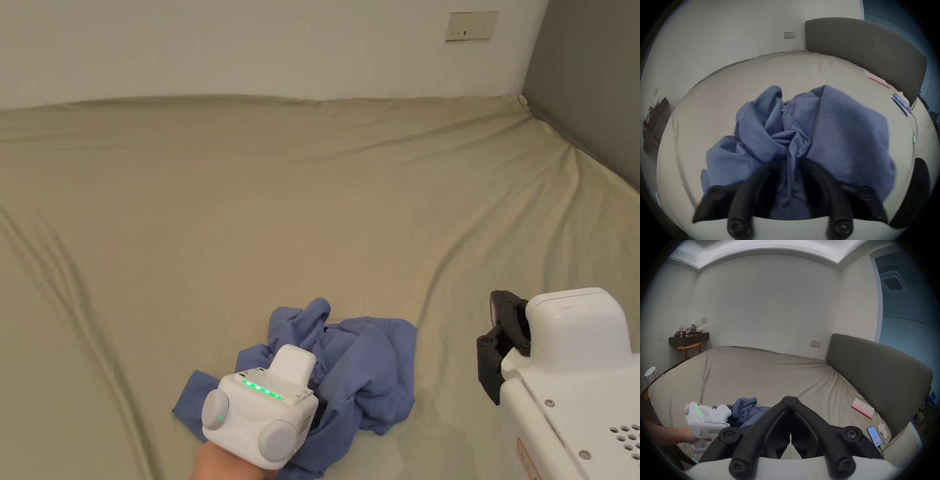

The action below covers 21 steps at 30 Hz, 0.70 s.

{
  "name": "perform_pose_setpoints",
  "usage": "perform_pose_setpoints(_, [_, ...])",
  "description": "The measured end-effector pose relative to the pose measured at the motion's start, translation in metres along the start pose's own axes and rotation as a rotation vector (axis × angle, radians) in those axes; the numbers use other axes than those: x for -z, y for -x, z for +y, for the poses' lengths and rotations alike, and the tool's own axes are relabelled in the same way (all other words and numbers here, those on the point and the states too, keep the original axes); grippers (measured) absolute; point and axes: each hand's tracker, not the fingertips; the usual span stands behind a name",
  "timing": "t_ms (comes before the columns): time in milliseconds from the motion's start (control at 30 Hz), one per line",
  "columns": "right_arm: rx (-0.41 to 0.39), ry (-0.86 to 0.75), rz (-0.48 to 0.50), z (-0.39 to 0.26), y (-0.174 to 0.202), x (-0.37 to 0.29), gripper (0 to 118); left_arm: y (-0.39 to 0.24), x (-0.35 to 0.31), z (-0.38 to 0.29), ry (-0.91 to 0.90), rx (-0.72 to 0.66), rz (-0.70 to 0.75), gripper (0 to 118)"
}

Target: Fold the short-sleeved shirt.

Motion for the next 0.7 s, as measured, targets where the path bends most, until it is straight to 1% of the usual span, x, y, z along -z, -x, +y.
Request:
perform_pose_setpoints(67, [-0.006,-0.002,0.009,0.002,0.003,-0.003,0,0.007,-0.02,0.004,-0.008,-0.044,-0.057,75])
perform_pose_setpoints(100, [-0.009,-0.007,0.013,0.004,0.005,-0.005,0,0.011,-0.035,0.006,-0.042,-0.071,-0.051,97])
perform_pose_setpoints(133, [-0.012,-0.014,0.015,0.006,0.006,-0.008,0,0.015,-0.05,0.008,-0.101,-0.093,-0.026,109])
perform_pose_setpoints(233, [-0.022,-0.046,0.021,0.016,0.01,-0.017,0,0.032,-0.116,0.021,-0.265,-0.157,0.023,110])
perform_pose_setpoints(300, [-0.03,-0.072,0.025,0.024,0.014,-0.023,0,0.043,-0.164,0.029,-0.394,-0.183,0.082,110])
perform_pose_setpoints(400, [-0.04,-0.117,0.036,0.038,0.022,-0.032,0,0.047,-0.235,0.039,-0.553,-0.184,0.163,110])
perform_pose_setpoints(467, [-0.04,-0.156,0.053,0.047,0.028,-0.039,0,0.046,-0.276,0.04,-0.644,-0.176,0.246,109])
perform_pose_setpoints(500, [-0.041,-0.17,0.06,0.052,0.031,-0.042,0,0.046,-0.29,0.04,-0.684,-0.173,0.286,107])
perform_pose_setpoints(533, [-0.042,-0.184,0.067,0.056,0.035,-0.046,0,0.043,-0.305,0.039,-0.718,-0.172,0.321,97])
perform_pose_setpoints(567, [-0.045,-0.199,0.071,0.06,0.039,-0.049,0,0.041,-0.319,0.038,-0.74,-0.171,0.346,78])
perform_pose_setpoints(600, [-0.049,-0.214,0.076,0.063,0.044,-0.052,0,0.038,-0.331,0.037,-0.752,-0.158,0.364,48])
perform_pose_setpoints(633, [-0.054,-0.228,0.084,0.066,0.049,-0.056,0,0.034,-0.338,0.037,-0.76,-0.145,0.392,9])
perform_pose_setpoints(667, [-0.056,-0.238,0.091,0.069,0.053,-0.058,0,0.031,-0.345,0.035,-0.771,-0.142,0.419,4])
perform_pose_setpoints(700, [-0.058,-0.247,0.102,0.071,0.058,-0.061,0,0.029,-0.351,0.033,-0.788,-0.143,0.433,1])
